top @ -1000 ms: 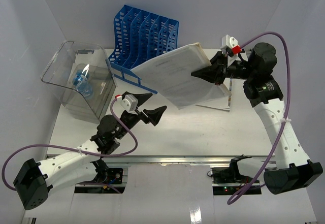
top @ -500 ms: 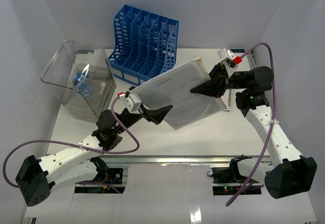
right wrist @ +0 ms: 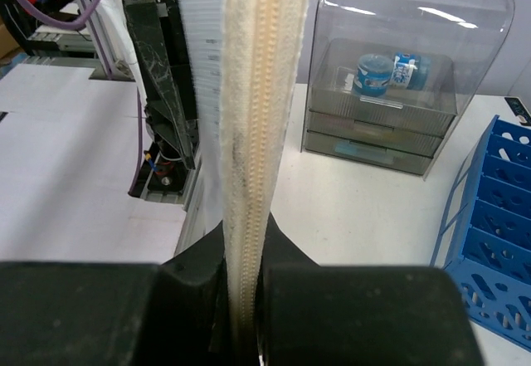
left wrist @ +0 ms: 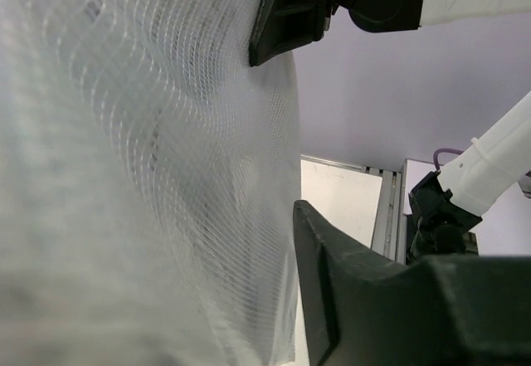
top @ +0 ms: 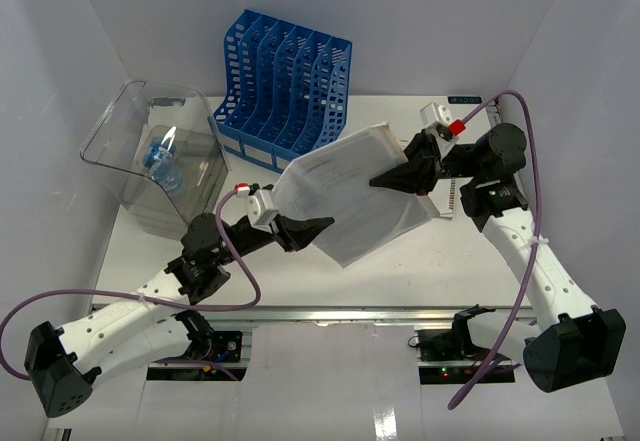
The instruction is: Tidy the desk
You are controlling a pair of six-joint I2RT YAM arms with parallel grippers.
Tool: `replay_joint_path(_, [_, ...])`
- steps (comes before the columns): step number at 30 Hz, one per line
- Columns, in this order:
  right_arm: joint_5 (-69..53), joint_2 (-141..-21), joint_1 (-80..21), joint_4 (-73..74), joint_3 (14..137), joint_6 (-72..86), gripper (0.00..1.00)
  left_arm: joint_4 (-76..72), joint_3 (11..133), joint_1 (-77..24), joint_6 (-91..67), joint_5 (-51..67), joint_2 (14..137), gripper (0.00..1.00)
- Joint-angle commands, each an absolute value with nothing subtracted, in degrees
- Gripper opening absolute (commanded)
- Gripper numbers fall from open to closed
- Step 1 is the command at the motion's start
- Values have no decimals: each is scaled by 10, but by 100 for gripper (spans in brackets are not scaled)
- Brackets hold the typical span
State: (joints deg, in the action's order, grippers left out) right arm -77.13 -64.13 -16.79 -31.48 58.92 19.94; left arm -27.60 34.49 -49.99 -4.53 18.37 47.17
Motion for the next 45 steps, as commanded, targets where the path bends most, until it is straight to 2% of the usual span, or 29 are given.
replay_joint_path(1, [-731,-638,-200,-128,641,27,8,-203,389,-500,-50,210,471,44])
replay_joint_path(2, [-727,-639,-202,-108,645,11,8,-194,394,-499,-51,212,471,39])
replay_joint_path(5, [-714,-643,-205,-81,651,-20,8,-163,403,-499,-51,210,469,8])
replay_joint_path(6, [-708,-644,-205,-72,652,-24,8,-157,403,-500,-51,208,464,4])
replay_joint_path(9, [-699,-645,-205,-61,652,-38,10,-134,400,-500,-52,181,446,0])
replay_joint_path(11, [-697,-644,-205,-55,650,-45,15,-124,396,-500,-54,169,432,0])
replay_joint_path(12, [-687,-643,-205,-52,649,-49,24,-117,392,-499,-56,154,422,0])
replay_joint_path(14, [-673,-640,-205,-40,647,-62,53,-110,386,-499,-59,136,406,0])
replay_joint_path(18, [-616,-631,-205,-18,642,-98,99,-102,368,-500,-66,74,379,0])
replay_joint_path(20, [-560,-627,-204,-4,636,-110,90,-96,367,-500,-69,34,369,0])
replay_joint_path(26, [-375,-606,-192,-8,590,-137,90,-102,393,-494,-35,-152,392,0])
replay_joint_path(28, [-330,-599,-182,-11,559,-149,90,-98,428,-474,-20,-165,440,0])
replay_joint_path(31, [-302,-589,-167,-28,514,-161,90,-89,509,-429,-13,-143,498,0])
replay_joint_path(37, [-325,-571,-133,-80,421,-165,90,-75,642,-347,-24,-72,626,0])
replay_joint_path(45, [-383,-558,-103,-111,364,-170,90,-60,778,-287,-23,-5,699,0])
